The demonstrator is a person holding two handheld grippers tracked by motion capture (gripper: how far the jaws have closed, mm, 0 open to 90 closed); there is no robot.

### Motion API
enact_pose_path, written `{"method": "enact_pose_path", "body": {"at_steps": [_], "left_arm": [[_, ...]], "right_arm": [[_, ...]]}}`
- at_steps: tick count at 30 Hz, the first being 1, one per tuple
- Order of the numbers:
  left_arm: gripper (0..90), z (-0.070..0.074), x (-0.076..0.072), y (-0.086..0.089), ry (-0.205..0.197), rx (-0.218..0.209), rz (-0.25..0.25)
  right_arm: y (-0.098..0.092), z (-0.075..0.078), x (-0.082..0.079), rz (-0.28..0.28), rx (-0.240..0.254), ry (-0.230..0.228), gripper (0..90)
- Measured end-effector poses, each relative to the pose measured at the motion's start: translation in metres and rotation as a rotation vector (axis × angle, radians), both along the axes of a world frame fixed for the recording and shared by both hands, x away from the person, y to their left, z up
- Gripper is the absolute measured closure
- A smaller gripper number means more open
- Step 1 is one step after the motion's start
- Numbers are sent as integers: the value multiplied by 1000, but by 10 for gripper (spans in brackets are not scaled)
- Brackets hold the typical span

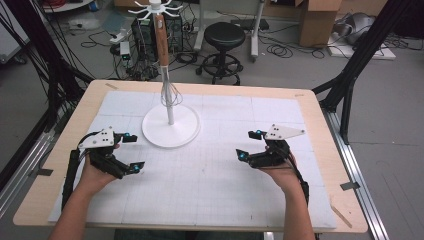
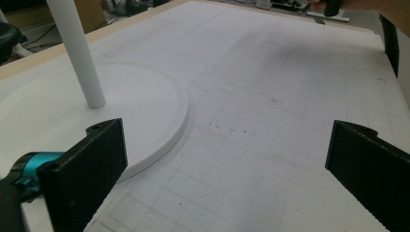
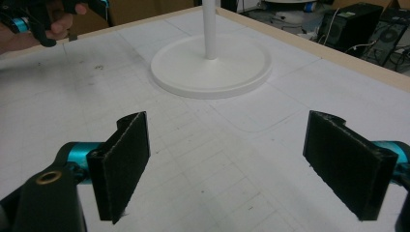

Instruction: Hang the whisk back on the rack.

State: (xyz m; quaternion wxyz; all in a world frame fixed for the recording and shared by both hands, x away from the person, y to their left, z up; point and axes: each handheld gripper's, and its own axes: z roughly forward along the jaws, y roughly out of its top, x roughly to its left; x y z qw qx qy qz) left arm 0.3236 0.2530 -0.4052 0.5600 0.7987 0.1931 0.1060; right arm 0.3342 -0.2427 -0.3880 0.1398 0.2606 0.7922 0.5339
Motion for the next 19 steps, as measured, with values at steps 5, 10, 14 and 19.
{"method": "enact_pose_path", "body": {"at_steps": [5, 10, 14, 19], "left_arm": [[17, 0, 0, 0, -2, 4, 2], [17, 0, 0, -1, 2, 7, 1], [16, -3, 2, -2, 12, 15, 3], [16, -3, 1, -3, 9, 19, 5]], "right_arm": [[1, -1, 0, -2, -3, 7, 163], [1, -2, 1, 3, -5, 11, 163], [1, -3, 1, 4, -5, 13, 162], [1, -3, 1, 2, -8, 17, 162]]}}
